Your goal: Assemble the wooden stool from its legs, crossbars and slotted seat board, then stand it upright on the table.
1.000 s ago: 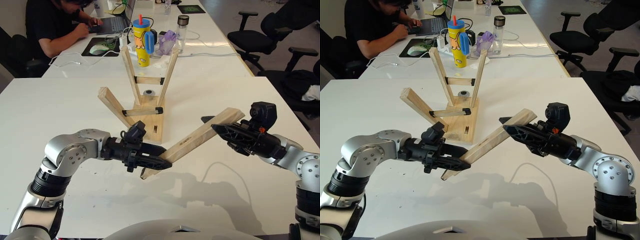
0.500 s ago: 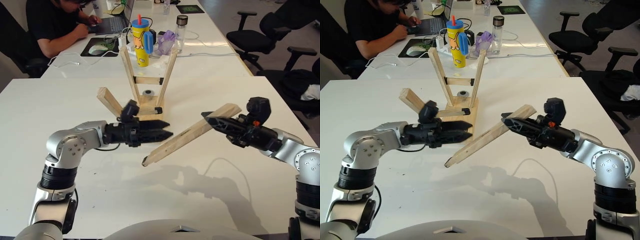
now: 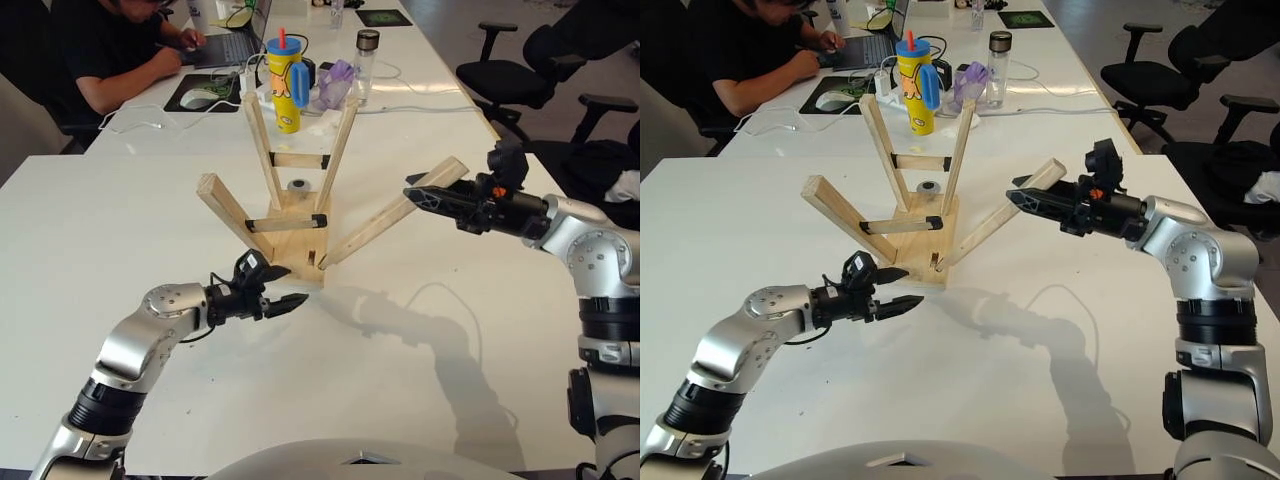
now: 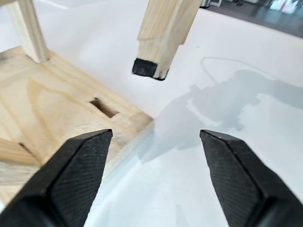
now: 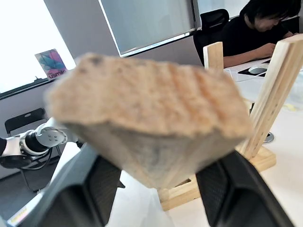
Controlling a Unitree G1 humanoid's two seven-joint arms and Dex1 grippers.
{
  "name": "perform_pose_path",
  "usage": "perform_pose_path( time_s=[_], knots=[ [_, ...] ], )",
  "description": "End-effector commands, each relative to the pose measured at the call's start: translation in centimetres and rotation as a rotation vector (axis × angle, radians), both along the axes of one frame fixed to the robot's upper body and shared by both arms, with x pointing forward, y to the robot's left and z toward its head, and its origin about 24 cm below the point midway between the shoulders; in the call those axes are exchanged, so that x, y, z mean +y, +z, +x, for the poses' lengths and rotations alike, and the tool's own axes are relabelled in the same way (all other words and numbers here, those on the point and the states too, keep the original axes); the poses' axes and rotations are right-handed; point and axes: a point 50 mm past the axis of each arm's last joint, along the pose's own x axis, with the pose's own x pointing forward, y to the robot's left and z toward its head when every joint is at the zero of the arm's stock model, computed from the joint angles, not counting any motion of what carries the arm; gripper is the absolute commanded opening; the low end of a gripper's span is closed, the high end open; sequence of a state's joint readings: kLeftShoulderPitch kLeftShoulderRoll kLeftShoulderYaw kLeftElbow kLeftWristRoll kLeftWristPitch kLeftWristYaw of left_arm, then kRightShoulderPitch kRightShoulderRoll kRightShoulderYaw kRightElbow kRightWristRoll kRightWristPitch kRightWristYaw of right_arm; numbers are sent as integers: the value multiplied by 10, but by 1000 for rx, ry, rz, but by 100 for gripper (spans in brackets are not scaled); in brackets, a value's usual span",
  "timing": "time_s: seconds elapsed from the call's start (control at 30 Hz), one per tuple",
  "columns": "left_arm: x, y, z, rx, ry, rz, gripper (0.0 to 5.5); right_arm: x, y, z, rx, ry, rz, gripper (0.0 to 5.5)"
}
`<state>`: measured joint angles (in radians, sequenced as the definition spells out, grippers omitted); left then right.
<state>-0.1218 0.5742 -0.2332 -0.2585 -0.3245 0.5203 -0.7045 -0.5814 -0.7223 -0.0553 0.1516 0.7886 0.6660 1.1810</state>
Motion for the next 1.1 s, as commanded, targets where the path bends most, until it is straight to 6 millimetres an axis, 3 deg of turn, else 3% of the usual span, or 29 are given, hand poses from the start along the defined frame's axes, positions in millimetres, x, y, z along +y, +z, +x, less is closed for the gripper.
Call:
perform_pose_path(
  time_s=[0.03, 0.23, 0.6, 0.87, 1.1],
  knots=[
    [-9, -10, 13, -73, 22, 81, 344, 13, 2, 17, -69, 54, -55, 205],
    [-17, -27, 18, -54, 28, 126, 344, 24, -7, 32, -87, 102, -72, 205],
    [-8, -60, 8, 72, 7, 306, 344, 49, -13, 48, -144, 195, -148, 205],
    [-11, -62, 7, 82, 12, 304, 344, 53, -12, 54, -224, 237, -332, 205],
    [-13, -71, 0, 97, 9, 332, 344, 81, -19, 53, -234, 339, -407, 205]
  ],
)
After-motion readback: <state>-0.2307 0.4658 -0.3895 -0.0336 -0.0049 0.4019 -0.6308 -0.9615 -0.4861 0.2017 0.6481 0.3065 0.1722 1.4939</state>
